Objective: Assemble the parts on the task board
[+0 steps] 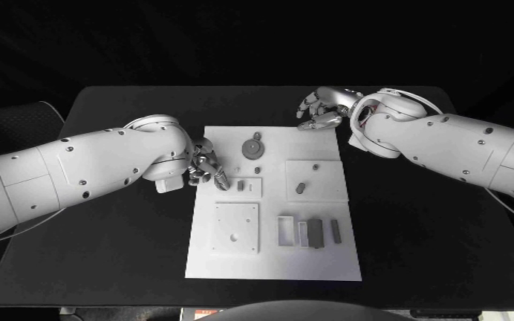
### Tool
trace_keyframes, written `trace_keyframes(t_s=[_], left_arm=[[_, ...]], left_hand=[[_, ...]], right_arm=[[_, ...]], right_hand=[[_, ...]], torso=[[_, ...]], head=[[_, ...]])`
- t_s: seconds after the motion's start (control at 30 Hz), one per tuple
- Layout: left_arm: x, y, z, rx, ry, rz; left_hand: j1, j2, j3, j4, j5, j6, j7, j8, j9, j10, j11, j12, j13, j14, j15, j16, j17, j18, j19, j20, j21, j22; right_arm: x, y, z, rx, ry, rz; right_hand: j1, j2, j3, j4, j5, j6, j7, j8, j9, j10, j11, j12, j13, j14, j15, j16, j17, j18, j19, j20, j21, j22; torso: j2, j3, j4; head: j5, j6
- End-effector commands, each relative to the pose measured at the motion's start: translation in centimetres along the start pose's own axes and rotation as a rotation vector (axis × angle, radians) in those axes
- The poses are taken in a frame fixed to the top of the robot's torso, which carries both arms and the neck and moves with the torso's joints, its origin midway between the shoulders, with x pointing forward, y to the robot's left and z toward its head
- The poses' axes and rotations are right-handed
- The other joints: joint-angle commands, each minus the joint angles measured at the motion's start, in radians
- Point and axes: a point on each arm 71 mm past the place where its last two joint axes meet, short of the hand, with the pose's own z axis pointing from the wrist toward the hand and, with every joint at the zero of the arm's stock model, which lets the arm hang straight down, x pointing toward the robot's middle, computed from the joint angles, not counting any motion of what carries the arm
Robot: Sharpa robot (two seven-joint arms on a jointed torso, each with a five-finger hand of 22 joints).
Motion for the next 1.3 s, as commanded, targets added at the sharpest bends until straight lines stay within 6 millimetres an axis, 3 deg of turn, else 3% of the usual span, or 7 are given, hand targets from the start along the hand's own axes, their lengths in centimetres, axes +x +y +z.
trace_keyframes(t_s=[0.03,1.3], left_arm=[[0.71,0.5,0.31,-0.035,0.036,0.032],[0.54,0.24,0.29,-0.034,-0.004,0.047]], left_hand=[[0.056,0.059,0.076,-0.071,0.003,-0.002,0.003,0.003,0.002,-0.002,-0.001,0.003,-0.001,0.01,-0.019,0.003,-0.001,0.012,0.005,0.0,0.003,0.019],[0.05,0.063,0.074,-0.066,-0.002,-0.004,0.004,0.002,0.006,-0.003,0.0,0.003,-0.004,0.009,-0.018,0.003,-0.002,0.011,0.004,0.001,0.003,0.019]], right_arm=[[0.12,0.12,0.04,-0.008,0.013,0.0],[0.15,0.24,0.06,-0.012,0.013,0.001]], right_hand=[[0.0,0.006,-0.004,-0.001,0.005,-0.001,0.01,-0.005,-0.002,-0.006,0.001,0.005,-0.001,0.009,0.0,-0.006,-0.001,0.011,0.003,0.0,-0.006,0.012],[0.0,0.006,-0.004,-0.001,0.005,-0.001,0.01,-0.005,-0.002,-0.006,0.001,0.005,-0.002,0.009,0.0,-0.007,-0.001,0.011,0.003,0.0,-0.006,0.012]], torso=[[0.0,0.0001,0.0003],[0.0,0.0002,0.0005]], head=[[0.0,-0.001],[0.001,0.003]])
